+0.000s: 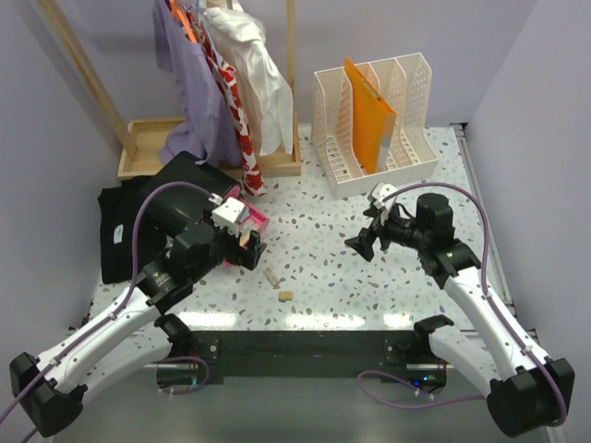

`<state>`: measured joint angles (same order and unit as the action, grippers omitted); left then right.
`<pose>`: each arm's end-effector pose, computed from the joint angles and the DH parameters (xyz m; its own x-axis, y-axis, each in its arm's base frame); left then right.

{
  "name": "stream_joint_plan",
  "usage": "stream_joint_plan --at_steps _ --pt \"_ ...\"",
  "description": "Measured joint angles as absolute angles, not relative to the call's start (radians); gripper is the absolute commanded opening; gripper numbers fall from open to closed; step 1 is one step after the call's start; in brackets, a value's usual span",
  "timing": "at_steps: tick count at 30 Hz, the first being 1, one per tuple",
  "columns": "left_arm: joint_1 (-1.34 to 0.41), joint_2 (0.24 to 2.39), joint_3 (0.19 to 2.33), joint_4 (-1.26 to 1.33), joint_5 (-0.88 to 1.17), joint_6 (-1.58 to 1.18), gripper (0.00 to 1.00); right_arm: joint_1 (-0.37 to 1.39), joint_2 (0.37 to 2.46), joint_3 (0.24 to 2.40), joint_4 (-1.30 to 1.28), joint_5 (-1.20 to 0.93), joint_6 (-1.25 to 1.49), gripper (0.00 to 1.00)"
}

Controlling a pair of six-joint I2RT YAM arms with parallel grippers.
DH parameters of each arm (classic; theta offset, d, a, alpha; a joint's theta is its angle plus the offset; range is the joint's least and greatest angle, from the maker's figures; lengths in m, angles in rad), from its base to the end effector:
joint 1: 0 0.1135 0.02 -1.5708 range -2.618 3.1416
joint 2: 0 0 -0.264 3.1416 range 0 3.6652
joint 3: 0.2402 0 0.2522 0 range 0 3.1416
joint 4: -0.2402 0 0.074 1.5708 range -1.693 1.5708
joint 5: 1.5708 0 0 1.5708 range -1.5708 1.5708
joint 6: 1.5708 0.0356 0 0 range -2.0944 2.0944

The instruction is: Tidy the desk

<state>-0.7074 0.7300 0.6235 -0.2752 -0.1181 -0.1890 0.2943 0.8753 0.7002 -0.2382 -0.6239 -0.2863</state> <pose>0.1355 -0.1103 0.2824 -0.3837 0.0826 -0.9198 0.4990 0.8566 -0.1312 0.1822 0.0770 0.2913 -0.1576 -0.2873 -0.9448 -0.8256 0.5633 -0.0335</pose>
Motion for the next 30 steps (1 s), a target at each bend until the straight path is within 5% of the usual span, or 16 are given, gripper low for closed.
stream_joint_plan --at_steps 8,22,30 --pt "-0.752 0.814 0.63 -0.28 -0.001 -0.306 1.0 0.294 0.875 0.695 -0.238 -0.624 -0.301 0.99" --pt "-1.098 1.091 0.732 -0.315 -0.178 -0.379 1.0 0.294 0.874 0.695 -0.238 -0.624 -0.316 0.99" --pt "-1.141 1.224 0.806 -0.347 -0.302 -0.412 0.78 0.294 0.874 0.695 -0.238 -0.624 -0.319 0.99"
